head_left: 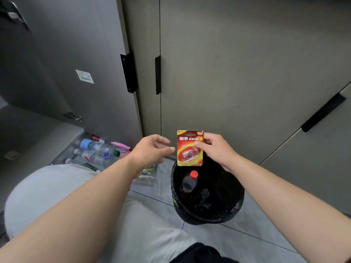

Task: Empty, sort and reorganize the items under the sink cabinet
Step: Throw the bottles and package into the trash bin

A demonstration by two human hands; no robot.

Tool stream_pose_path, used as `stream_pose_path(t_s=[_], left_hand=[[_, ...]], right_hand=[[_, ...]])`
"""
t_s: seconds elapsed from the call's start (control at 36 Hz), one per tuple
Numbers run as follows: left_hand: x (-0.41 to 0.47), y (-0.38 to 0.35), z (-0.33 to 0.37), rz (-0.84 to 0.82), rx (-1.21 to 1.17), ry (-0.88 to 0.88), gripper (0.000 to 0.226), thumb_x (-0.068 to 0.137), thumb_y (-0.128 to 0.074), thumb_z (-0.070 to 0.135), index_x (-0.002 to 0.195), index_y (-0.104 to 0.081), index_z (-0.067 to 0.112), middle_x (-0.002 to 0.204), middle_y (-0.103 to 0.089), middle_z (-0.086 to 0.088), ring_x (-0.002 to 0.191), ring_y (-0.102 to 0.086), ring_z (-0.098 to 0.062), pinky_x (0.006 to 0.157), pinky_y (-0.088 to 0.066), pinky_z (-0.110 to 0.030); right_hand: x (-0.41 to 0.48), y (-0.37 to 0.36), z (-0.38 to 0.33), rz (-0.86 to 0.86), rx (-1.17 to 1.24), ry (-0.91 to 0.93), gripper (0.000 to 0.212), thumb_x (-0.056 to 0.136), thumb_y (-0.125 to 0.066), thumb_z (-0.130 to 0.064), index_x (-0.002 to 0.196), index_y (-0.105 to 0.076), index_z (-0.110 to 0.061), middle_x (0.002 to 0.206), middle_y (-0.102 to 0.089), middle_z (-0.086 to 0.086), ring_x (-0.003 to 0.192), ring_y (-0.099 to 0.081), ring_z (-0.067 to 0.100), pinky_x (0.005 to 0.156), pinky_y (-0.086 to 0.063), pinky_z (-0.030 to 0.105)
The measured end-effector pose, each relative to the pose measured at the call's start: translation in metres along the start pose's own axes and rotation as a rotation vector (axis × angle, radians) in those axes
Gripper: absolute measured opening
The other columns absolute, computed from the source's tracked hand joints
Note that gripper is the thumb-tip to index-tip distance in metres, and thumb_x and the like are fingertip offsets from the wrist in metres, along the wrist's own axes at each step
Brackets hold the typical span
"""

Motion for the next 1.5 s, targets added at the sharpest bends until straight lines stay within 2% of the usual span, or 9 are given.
stream_pose_path(t_s=[0.19,0.33,0.44,0.61,0.69,0.81,1.0,1.22,1.5], left_hand=[[0.009,0.012,-0.013,0.143,-0.025,0.022,0.009,0.092,-0.073,0.02,0.098,-0.071,0.015,0.087,-0.069,-0.003,0.085,-0.071,-0.017,0.071,-0.058,-0.032],[0.006,0.013,-0.017,0.117,0.003,0.046,0.009,0.095,-0.069,0.018,0.101,-0.07,0.012,0.09,-0.068,-0.007,0.08,-0.068,-0.015,0.073,-0.058,-0.032],[0.004,0.02,-0.02,0.126,0.018,0.056,0.008,0.097,-0.066,0.017,0.101,-0.07,0.012,0.088,-0.067,-0.005,0.081,-0.068,-0.015,0.076,-0.057,-0.033],[0.006,0.037,-0.019,0.114,-0.006,0.09,0.008,0.099,-0.062,0.014,0.102,-0.068,0.011,0.086,-0.062,-0.008,0.068,-0.058,-0.012,0.061,-0.049,-0.028],[0.009,0.06,-0.009,0.05,-0.059,0.157,0.015,0.097,-0.063,0.016,0.108,-0.068,0.006,0.087,-0.062,-0.007,0.071,-0.055,-0.016,0.052,-0.044,-0.023],[0.01,0.127,0.007,0.094,0.054,0.165,0.02,0.098,-0.062,0.025,0.112,-0.068,0.011,0.096,-0.071,-0.002,0.088,-0.069,-0.019,0.068,-0.054,-0.028],[-0.012,0.261,-0.046,0.378,0.012,0.254,0.014,0.099,-0.061,0.026,0.104,-0.068,0.015,0.102,-0.075,-0.005,0.095,-0.072,-0.02,0.081,-0.052,-0.033],[-0.028,0.324,-0.195,0.569,-0.221,0.476,0.015,0.099,-0.059,0.012,0.109,-0.067,0.004,0.1,-0.07,-0.016,0.083,-0.065,-0.024,0.066,-0.051,-0.027],[0.022,0.305,-0.334,0.595,-0.403,0.567,0.025,0.09,-0.075,0.015,0.111,-0.064,0.007,0.092,-0.073,-0.008,0.075,-0.064,-0.017,0.065,-0.047,-0.026]], right_hand=[[0.0,0.037,0.079,0.255,-0.614,-0.321,0.022,0.089,-0.057,-0.024,0.072,-0.063,-0.012,0.074,-0.068,0.004,0.071,-0.064,0.024,0.054,-0.042,0.026],[0.003,0.013,0.119,0.126,-0.613,-0.501,0.016,0.081,-0.054,-0.008,0.088,-0.068,-0.007,0.085,-0.074,0.013,0.082,-0.073,0.031,0.081,-0.06,0.036],[0.007,-0.001,0.13,0.157,-0.556,-0.559,0.02,0.085,-0.053,-0.011,0.099,-0.067,-0.008,0.089,-0.074,0.014,0.081,-0.073,0.031,0.082,-0.06,0.038],[0.024,-0.018,0.074,0.315,-0.492,-0.174,0.006,0.09,-0.053,-0.021,0.09,-0.057,-0.026,0.083,-0.064,-0.003,0.083,-0.061,0.022,0.071,-0.049,0.033],[0.032,-0.047,0.019,0.218,-0.319,0.117,0.017,0.088,-0.054,-0.013,0.081,-0.059,-0.028,0.057,-0.052,-0.01,0.062,-0.051,0.006,0.064,-0.044,0.019],[0.044,-0.103,-0.049,-0.009,-0.224,0.311,0.019,0.087,-0.057,-0.011,0.079,-0.065,-0.027,0.062,-0.053,-0.004,0.056,-0.045,0.005,0.056,-0.036,0.012],[0.09,-0.227,-0.097,-0.423,-0.41,0.314,0.017,0.085,-0.06,-0.011,0.089,-0.072,-0.022,0.083,-0.062,-0.009,0.071,-0.053,-0.004,0.066,-0.035,0.007],[0.172,-0.366,-0.09,-0.575,-0.672,0.225,0.02,0.086,-0.062,-0.014,0.103,-0.07,-0.018,0.105,-0.07,0.004,0.1,-0.065,0.021,0.08,-0.044,0.023],[0.269,-0.49,-0.037,-0.577,-1.144,0.15,0.076,0.083,-0.066,-0.038,0.148,-0.031,-0.016,0.141,-0.046,0.022,0.129,-0.047,0.039,0.106,-0.044,0.043]])
Point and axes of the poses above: each hand's wrist, its own x-axis towards the middle knuckle, its own y-axis out of the back of the hand, z = x × y, the point moved 4 cm from there along x, towards the middle knuckle
